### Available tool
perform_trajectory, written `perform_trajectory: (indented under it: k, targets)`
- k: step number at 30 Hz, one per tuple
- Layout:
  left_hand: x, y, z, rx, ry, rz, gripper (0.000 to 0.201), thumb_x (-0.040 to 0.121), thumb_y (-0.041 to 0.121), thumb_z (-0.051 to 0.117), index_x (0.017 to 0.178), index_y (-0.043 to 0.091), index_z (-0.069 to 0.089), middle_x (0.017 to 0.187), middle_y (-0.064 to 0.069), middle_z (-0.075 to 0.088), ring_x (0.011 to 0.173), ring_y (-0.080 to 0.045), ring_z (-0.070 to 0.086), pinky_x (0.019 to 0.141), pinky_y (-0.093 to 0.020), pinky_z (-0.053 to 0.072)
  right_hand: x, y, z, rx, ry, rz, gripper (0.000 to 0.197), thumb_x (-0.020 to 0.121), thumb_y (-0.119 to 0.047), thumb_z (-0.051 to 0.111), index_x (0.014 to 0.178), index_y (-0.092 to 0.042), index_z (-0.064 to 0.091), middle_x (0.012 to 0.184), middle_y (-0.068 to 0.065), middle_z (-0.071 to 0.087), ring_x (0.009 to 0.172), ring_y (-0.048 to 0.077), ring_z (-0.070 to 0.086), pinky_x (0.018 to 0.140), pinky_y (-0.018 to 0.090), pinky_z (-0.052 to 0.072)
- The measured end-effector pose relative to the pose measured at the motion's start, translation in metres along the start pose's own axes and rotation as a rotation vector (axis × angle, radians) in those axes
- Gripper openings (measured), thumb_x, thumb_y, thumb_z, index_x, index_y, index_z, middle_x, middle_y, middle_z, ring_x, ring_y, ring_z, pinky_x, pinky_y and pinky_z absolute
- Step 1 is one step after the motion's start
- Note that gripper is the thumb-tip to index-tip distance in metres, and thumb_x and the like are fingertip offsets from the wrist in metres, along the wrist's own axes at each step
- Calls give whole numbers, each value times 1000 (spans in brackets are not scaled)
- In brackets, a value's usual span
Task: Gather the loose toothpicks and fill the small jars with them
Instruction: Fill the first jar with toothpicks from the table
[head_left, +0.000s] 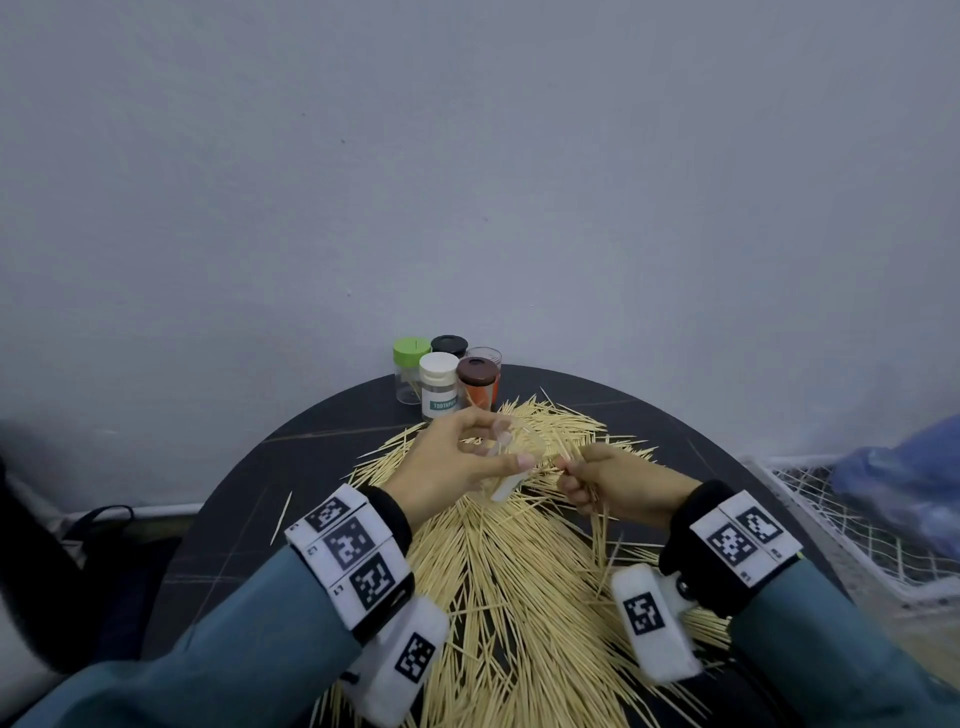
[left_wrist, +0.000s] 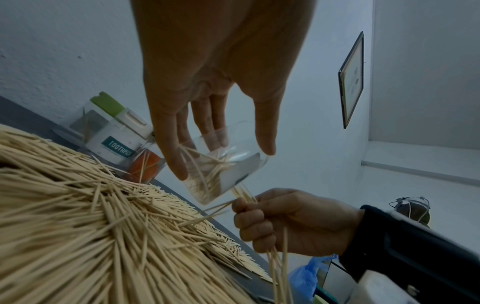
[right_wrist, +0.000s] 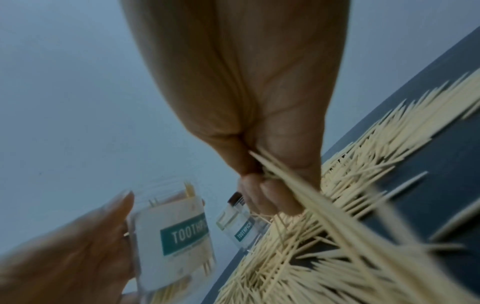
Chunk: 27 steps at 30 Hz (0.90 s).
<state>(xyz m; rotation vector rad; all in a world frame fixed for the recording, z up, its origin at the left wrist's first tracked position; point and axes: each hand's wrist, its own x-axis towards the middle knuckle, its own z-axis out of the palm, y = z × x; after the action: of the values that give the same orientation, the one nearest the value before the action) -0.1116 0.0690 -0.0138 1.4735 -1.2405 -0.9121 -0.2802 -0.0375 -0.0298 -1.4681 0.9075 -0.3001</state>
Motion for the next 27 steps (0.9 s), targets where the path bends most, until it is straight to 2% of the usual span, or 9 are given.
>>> perform_trajectory:
  k: [6, 9, 12, 16, 19, 21, 23, 25, 27]
  targets:
    - [-1, 0, 2, 36, -39, -6, 48, 73, 27, 77, 117, 25, 58, 111, 10, 59, 100, -7, 58, 76, -25, 55, -7, -20, 2, 399, 133, -291, 27, 102, -5, 22, 83, -12, 40, 59, -2, 37, 52, 8, 32, 46, 15, 30]
    - [-2, -2, 5, 70, -83, -18, 48, 73, 25, 78, 117, 24, 59, 115, 6, 61, 103, -13, 61, 76, -25, 54, -14, -31, 5, 516, 155, -438, 29, 102, -5, 21, 82, -13, 41, 58, -4, 37, 50, 6, 34, 48, 15, 30]
    - [-4, -1, 9, 110, -141, -21, 52, 74, 24, 77, 121, 21, 57, 115, 8, 60, 104, -10, 59, 75, -22, 52, -19, -36, 11, 554, 167, -539, 28, 102, -5, 21, 84, -12, 42, 60, -4, 38, 51, 5, 36, 50, 15, 32]
    - [-6, -2, 13, 104, -203, -27, 55, 74, 26, 77, 124, 21, 55, 116, 7, 59, 104, -9, 59, 75, -22, 53, -20, -33, 19, 523, 193, -591, 28, 101, -5, 22, 86, -12, 43, 63, -1, 44, 57, 10, 42, 58, 19, 38]
    - [-5, -2, 13, 39, -197, -32, 53, 74, 25, 77, 123, 21, 56, 118, 2, 62, 106, -14, 61, 77, -26, 55, -17, -21, 26, 394, 218, -602, 25, 102, -8, 25, 91, -12, 47, 72, 3, 59, 71, 15, 59, 80, 29, 45]
    - [-5, -1, 13, -12, -168, -20, 49, 75, 23, 76, 121, 21, 57, 118, 1, 61, 105, -14, 62, 75, -23, 55, -16, -15, 30, 266, 219, -605, 22, 102, -13, 27, 96, -14, 48, 84, 0, 71, 90, 15, 65, 94, 32, 43]
    - [-6, 1, 13, -44, -129, -7, 45, 77, 22, 75, 118, 22, 58, 116, 4, 61, 102, -11, 61, 71, -20, 54, -16, -12, 35, 209, 183, -584, 20, 102, -18, 27, 99, -18, 47, 99, -1, 72, 103, 10, 63, 92, 23, 44]
    - [-5, 1, 12, -68, -100, 1, 42, 76, 23, 75, 115, 24, 58, 114, 6, 61, 101, -11, 62, 75, -25, 55, -18, -11, 39, 197, 141, -560, 20, 102, -20, 28, 100, -19, 48, 110, -2, 70, 107, 3, 61, 86, 14, 45]
    - [-5, 1, 11, -95, -86, 7, 41, 75, 23, 76, 112, 24, 59, 114, 3, 63, 101, -13, 64, 78, -31, 56, -17, -9, 41, 176, 113, -555, 18, 101, -21, 31, 104, -19, 49, 116, -3, 67, 114, 5, 57, 95, 21, 41]
